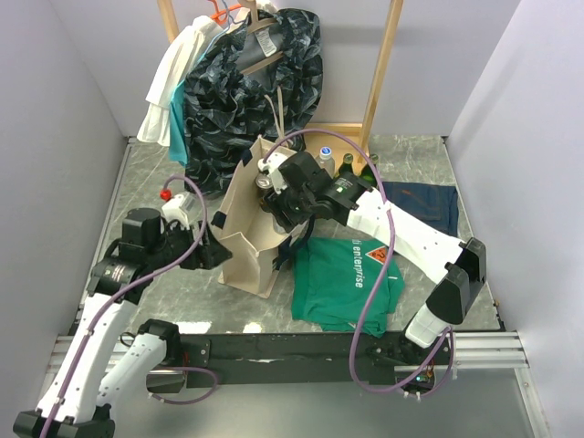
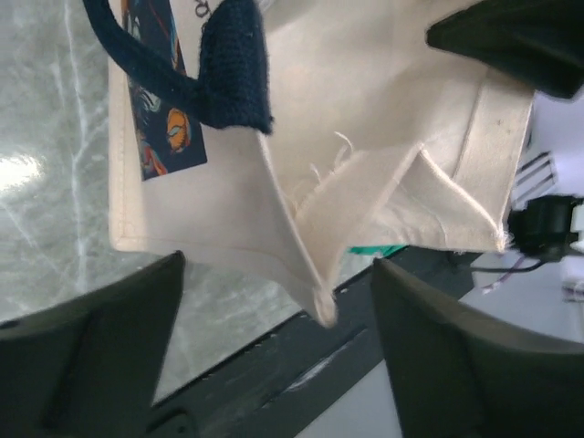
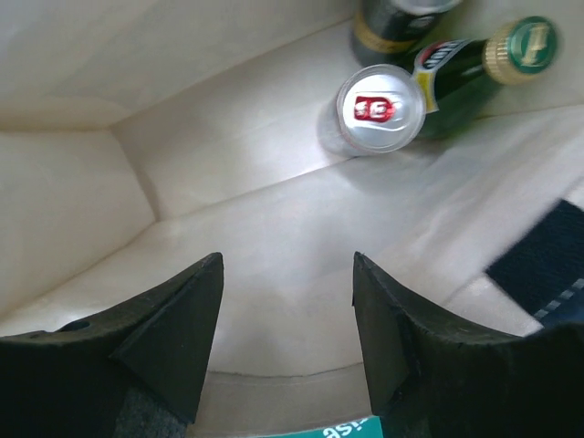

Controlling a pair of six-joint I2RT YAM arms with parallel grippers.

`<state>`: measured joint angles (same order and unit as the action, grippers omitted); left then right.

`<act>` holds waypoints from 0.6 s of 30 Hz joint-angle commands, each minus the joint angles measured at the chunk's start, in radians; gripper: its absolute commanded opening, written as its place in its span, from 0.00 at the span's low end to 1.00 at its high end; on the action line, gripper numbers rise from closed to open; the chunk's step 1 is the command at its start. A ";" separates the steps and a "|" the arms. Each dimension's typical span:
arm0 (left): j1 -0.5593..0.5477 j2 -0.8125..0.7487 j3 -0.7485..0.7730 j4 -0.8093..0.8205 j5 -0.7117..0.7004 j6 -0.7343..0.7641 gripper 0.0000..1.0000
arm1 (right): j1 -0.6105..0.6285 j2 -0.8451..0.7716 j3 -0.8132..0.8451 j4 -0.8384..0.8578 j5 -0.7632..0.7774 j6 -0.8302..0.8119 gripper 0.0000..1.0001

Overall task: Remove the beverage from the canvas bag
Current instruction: Take out the drink from the canvas bag.

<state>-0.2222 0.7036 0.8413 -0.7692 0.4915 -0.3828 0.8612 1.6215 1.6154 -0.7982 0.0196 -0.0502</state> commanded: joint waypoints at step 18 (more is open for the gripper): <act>-0.003 0.103 0.122 0.222 -0.272 0.078 0.96 | -0.007 0.304 0.460 -0.061 0.109 0.116 0.73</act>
<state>-0.2230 0.8093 0.9668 -0.6098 0.2478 -0.3351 0.8627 1.8717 1.9965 -0.7895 0.1726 0.0368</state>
